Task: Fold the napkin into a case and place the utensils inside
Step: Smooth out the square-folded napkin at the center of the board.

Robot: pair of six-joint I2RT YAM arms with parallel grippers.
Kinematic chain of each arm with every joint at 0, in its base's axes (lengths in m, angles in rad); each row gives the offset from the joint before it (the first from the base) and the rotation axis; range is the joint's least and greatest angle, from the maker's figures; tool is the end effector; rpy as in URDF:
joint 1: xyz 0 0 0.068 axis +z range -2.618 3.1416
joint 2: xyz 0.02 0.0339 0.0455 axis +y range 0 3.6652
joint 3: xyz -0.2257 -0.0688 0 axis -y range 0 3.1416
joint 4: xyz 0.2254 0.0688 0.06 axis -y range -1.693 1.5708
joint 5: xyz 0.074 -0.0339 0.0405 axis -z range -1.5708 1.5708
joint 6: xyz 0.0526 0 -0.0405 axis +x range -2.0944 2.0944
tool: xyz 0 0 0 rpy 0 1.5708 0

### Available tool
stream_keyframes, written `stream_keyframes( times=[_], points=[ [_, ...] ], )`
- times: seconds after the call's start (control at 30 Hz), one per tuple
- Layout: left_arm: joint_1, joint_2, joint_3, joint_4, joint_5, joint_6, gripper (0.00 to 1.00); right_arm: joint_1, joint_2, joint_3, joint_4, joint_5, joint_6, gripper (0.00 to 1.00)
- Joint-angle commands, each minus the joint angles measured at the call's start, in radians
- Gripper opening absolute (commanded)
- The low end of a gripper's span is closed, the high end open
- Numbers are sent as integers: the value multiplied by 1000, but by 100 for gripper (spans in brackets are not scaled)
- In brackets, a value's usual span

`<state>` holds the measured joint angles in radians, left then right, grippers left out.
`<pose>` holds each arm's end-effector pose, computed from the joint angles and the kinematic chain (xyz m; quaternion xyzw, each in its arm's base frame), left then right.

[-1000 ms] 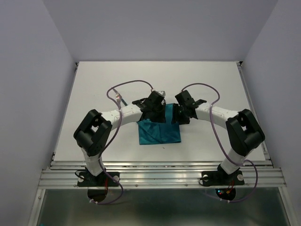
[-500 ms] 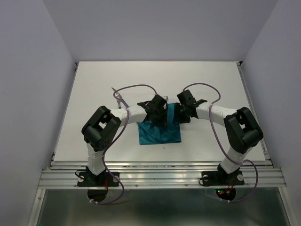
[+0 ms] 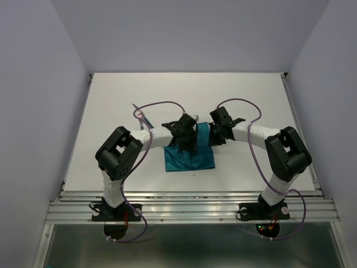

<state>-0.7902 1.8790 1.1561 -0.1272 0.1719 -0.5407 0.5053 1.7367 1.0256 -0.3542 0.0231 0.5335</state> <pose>0.2612 -0.2765 0.1299 0.1460 0.9213 -0.2801 0.2267 0.2880 0.1580 0.1237 0.0165 0.9680 0.1144 0.2226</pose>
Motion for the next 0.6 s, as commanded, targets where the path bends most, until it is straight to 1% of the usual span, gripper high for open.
stream_keyframes(
  times=[0.0, 0.27, 0.57],
  points=[
    [-6, -55, -56, -48, -31, 25, 35, -13, 12, -7, 34, 64, 17, 1],
    [-6, -132, -165, -83, -49, 27, 34, -24, 29, -18, 34, 116, 66, 1],
    [-6, -348, -323, -198, -58, -8, 34, -33, 35, -16, 32, 140, 88, 1]
  ],
)
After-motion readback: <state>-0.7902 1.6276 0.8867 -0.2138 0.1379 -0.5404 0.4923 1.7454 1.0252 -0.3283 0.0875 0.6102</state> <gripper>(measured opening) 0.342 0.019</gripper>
